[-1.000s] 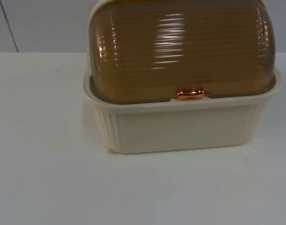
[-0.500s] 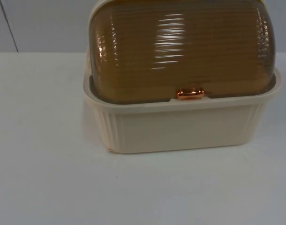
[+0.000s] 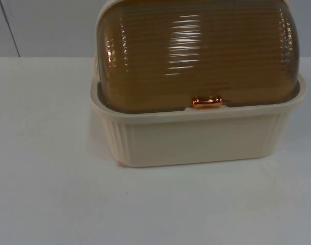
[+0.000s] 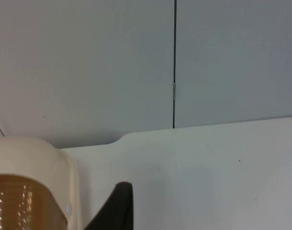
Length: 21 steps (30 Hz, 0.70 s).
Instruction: Open the box lid with the left hand, place the block into the box with the right hand, then close the box lid with the left hand.
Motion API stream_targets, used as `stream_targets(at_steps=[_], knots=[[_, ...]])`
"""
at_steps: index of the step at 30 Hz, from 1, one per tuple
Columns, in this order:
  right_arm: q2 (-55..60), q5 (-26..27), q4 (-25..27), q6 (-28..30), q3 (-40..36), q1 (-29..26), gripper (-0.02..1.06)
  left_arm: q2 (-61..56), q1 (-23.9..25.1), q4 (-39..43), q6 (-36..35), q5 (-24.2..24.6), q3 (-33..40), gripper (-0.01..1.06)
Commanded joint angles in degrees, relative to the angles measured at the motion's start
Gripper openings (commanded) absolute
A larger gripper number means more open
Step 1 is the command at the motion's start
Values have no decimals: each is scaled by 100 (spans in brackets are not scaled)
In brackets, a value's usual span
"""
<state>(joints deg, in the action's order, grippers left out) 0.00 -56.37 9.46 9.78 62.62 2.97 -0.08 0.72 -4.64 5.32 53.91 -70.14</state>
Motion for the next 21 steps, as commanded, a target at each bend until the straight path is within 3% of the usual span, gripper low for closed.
stream_targets(at_steps=[1, 7, 21], knots=[[0, -159, -246, -289, -252, 14, 103, 8, 3, 98, -158, 234, 336, 103], [0, -704, -1085, -1157, -1006, 14, 103, 8, 3, 98, -180, 723, 1341, 103], [0, -854, -1247, -1169, -2356, 14, 103, 8, 3, 62, -180, 737, 3078, 103]])
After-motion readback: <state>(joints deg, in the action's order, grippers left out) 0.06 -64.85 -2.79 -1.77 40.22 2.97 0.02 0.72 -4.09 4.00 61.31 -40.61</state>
